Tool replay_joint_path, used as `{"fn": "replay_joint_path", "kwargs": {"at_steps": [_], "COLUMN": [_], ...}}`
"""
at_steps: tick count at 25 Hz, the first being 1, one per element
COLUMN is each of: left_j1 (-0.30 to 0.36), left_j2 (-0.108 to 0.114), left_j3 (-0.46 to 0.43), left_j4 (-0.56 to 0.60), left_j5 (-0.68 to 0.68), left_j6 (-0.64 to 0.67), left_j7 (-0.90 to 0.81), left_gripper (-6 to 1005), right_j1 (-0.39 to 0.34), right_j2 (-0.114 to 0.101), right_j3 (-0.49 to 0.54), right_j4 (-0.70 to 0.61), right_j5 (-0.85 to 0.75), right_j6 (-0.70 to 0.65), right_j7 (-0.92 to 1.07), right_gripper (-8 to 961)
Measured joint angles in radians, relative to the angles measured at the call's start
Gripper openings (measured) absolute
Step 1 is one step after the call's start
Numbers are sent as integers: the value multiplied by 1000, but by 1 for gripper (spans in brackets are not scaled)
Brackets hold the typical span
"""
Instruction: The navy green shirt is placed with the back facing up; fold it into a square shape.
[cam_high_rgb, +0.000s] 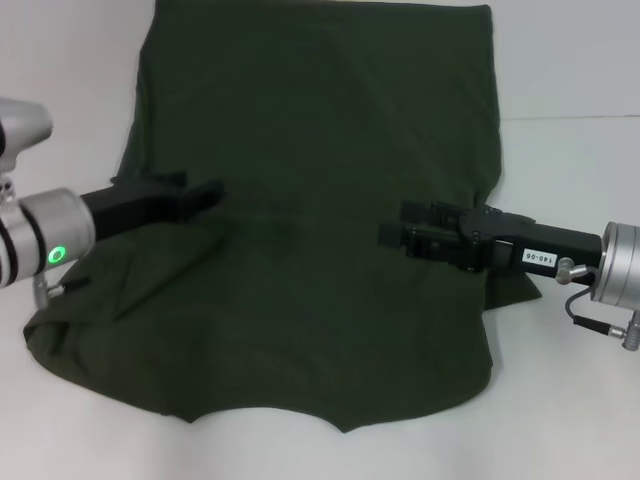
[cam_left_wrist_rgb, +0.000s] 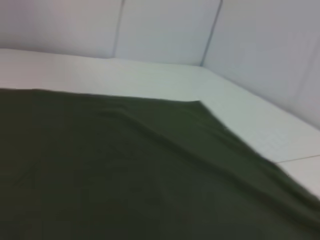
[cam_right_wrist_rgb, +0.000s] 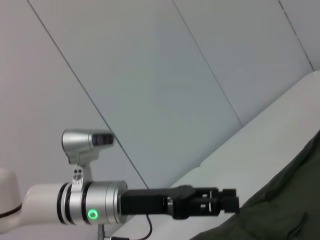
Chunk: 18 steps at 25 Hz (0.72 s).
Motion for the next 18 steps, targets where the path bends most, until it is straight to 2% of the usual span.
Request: {"fn": "replay_joint_path", "kwargs": {"at_steps": [7,13,18], "left_j1": [22,28,35], "left_j2": [-2,0,0], "left_j3": [-3,-18,-23], "left_j4": [-62,-92,-99], "left_j5": [4,5,22], "left_j6": [-148,-189,-167], "left_j7": [56,70,71], "left_gripper": [648,909,921], "right_j1": [7,17,19], "right_j2": [-2,-3,-2], "right_j3": [-2,-4,-7], "right_j4": [-4,-4,-4], "right_j5": [0,0,-1], "right_j6": [0,0,2], "right_j7": [27,29,30], "right_gripper": [846,847,847]}}
